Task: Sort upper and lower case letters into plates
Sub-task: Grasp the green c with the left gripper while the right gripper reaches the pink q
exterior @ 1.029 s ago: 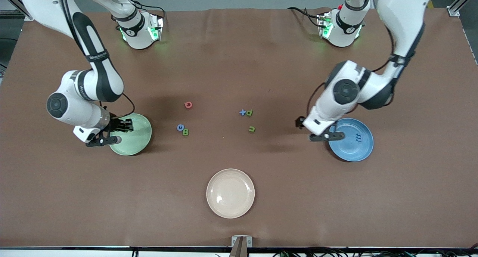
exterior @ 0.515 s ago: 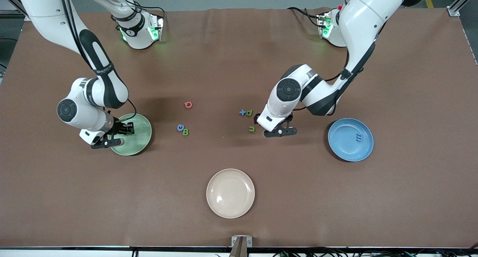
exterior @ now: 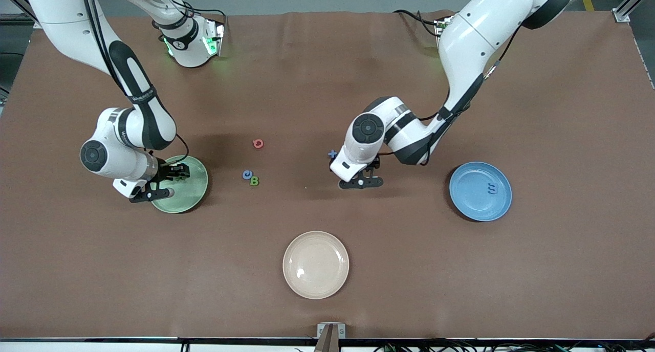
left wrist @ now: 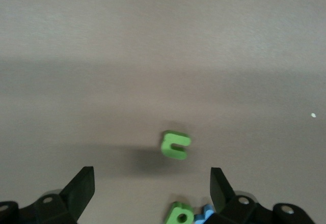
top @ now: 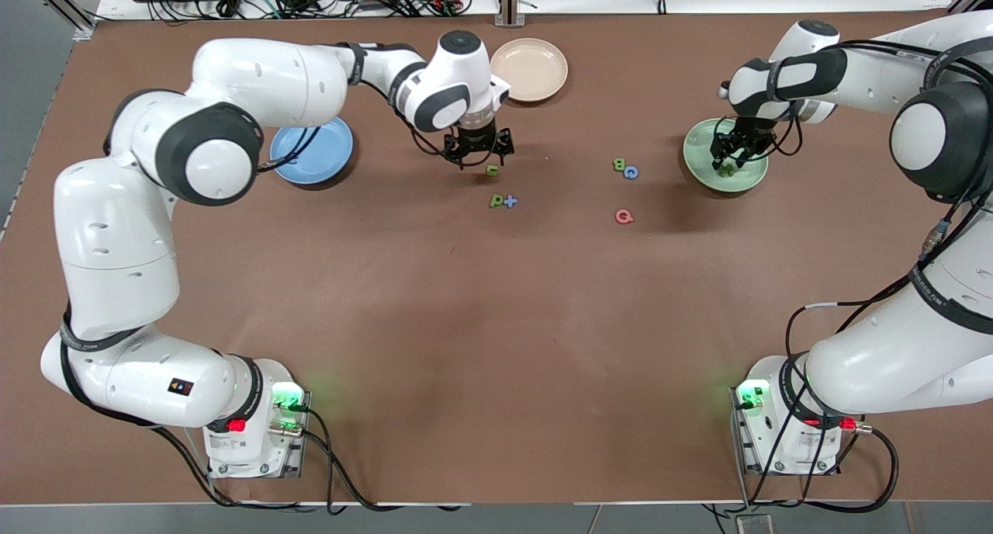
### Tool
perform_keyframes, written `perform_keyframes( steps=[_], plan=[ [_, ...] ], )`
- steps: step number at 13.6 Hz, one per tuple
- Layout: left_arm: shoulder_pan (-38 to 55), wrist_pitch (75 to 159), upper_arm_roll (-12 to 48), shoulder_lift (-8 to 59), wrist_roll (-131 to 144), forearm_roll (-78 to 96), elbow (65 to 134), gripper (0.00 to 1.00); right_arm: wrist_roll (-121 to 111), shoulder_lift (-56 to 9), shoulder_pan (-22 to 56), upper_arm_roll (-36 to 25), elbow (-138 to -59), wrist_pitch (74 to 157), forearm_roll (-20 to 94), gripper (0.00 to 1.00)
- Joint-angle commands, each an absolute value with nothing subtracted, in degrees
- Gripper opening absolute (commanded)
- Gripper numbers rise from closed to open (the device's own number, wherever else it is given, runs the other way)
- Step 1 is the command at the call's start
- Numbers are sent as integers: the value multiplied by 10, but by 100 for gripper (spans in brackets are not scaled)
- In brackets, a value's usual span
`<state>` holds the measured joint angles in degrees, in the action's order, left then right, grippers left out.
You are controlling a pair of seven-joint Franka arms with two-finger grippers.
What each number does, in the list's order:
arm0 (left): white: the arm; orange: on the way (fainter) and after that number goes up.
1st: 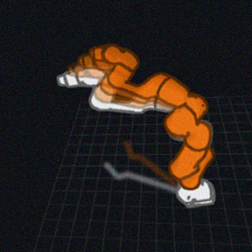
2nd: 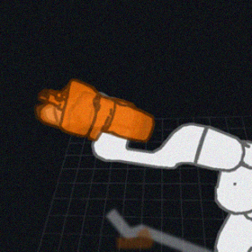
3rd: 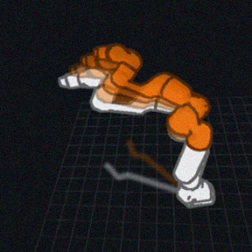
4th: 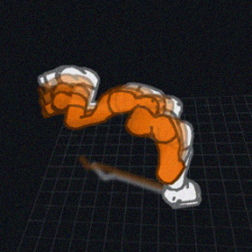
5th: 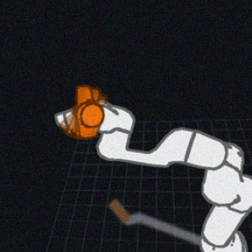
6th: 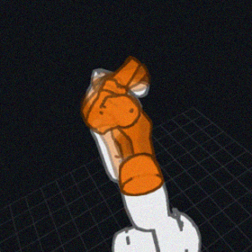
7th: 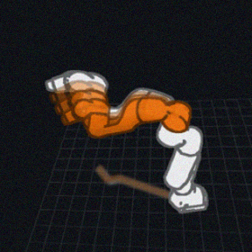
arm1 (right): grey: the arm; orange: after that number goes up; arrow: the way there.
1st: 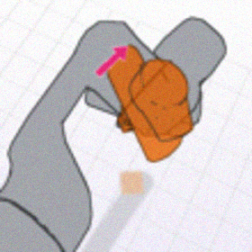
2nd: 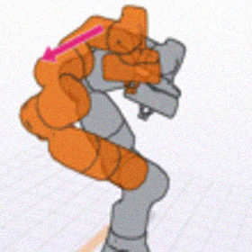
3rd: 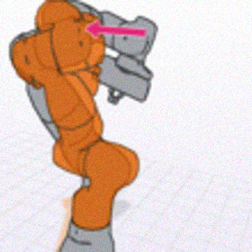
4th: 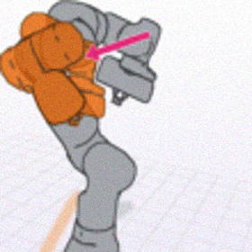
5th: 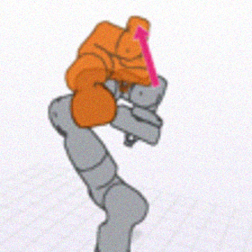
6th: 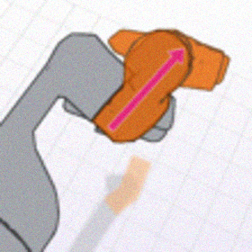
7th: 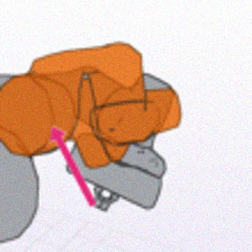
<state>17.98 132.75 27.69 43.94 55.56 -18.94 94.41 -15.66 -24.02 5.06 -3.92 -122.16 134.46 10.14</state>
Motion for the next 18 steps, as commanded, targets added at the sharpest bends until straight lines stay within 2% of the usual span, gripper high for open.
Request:
perform_keyframes(
  steps=[1, 4, 6, 10, 14, 18],
  plan=[
    [197, 1343, 264, 455, 562, -203, 929, 88, -110, -221, 67, -35, -1186, 1276, 105, 100],
    [202, 1347, 263, 466, 560, -217, 928, 65, 1, -221, 122, -35, -1171, 1267, 105, 100],
    [203, 1347, 261, 475, 558, -224, 919, 57, 66, -223, 153, -35, -1172, 1294, 107, 100],
    [207, 1361, 261, 485, 559, -243, 907, 56, 155, -226, 217, -35, -1192, 1367, 107, 100],
    [207, 1366, 261, 487, 559, -263, 907, 56, 215, -221, 252, -35, -1239, 1401, 107, 100],
    [207, 1368, 261, 490, 559, -270, 907, 45, 299, -201, 307, -35, -1294, 1447, 107, 100]
  ],
)
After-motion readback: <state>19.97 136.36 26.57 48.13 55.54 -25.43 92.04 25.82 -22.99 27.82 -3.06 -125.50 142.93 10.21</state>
